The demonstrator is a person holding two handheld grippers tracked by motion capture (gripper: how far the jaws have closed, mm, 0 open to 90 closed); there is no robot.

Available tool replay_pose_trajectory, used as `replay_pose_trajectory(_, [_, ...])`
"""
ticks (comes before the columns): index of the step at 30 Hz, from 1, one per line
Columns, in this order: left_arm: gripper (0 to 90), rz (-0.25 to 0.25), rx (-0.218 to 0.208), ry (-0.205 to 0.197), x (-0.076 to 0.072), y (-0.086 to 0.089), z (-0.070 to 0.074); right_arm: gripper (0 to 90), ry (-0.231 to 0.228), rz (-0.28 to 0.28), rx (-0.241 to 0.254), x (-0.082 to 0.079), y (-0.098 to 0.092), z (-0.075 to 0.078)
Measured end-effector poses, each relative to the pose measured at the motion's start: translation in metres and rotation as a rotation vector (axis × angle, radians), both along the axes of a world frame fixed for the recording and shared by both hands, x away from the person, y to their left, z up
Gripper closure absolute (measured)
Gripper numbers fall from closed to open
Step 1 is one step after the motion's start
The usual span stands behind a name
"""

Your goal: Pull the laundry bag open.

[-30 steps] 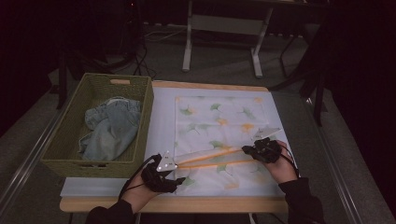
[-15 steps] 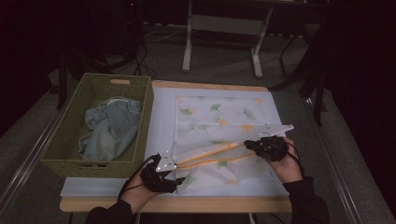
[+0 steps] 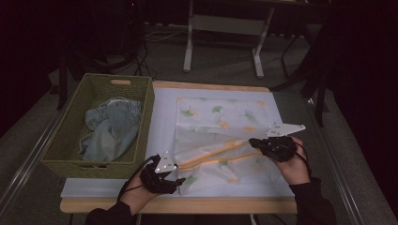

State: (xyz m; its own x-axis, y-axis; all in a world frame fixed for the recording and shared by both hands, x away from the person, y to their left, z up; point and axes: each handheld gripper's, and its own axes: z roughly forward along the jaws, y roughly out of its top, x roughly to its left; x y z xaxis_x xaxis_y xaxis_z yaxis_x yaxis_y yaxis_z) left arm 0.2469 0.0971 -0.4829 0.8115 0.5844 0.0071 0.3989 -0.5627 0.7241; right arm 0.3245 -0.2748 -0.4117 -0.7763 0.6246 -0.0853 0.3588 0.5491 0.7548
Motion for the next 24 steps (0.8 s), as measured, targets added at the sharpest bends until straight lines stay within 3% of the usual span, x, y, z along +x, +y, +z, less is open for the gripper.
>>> replay_pose_trajectory(3, [44.4, 0.003, 0.001, 0.003, 0.0, 0.001, 0.0, 89.0, -0.018, -0.003, -0.014, -0.002, 0.003, 0.005])
replay_pose_trajectory(8, [44.4, 0.003, 0.0, -0.003, -0.001, 0.001, 0.002, 89.0, -0.036, -0.01, 0.027, -0.001, 0.003, 0.021])
replay_pose_trajectory(13, [44.1, 0.003, -0.012, -0.005, -0.002, 0.003, 0.004, 89.1, -0.047, -0.03, 0.009, 0.004, 0.008, 0.033])
replay_pose_trajectory(24, [43.7, -0.002, -0.022, -0.004, -0.005, 0.009, 0.009, 89.0, -0.079, -0.01, 0.016, 0.004, 0.019, 0.055])
